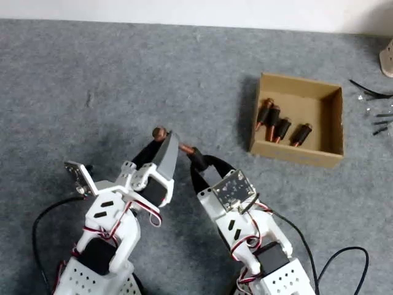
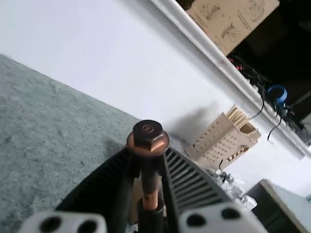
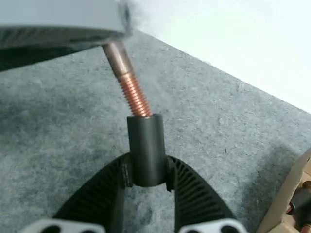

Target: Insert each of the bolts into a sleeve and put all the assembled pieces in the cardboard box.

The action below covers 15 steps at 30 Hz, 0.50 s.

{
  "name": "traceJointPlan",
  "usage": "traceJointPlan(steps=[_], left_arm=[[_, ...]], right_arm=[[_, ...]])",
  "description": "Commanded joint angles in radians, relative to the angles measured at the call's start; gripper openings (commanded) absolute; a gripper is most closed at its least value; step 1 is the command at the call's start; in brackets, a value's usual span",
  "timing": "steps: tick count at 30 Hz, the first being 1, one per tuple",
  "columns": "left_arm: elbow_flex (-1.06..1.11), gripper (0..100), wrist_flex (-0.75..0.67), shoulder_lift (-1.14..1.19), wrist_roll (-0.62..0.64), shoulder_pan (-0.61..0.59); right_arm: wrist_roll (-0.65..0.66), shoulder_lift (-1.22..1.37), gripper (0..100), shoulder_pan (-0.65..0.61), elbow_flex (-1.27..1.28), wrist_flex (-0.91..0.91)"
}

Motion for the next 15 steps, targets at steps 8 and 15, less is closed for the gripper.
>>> traceJointPlan(steps=[8, 15], left_arm=[[-0.077, 1, 0.075, 0.005, -0.021, -0.039], [-0.096, 1, 0.074, 0.084, -0.02, -0.013]], right_arm=[[0.009, -0.008, 0.5, -0.002, 0.107, -0.019], [0.008, -0.008, 0.5, -0.004, 0.108, -0.019]])
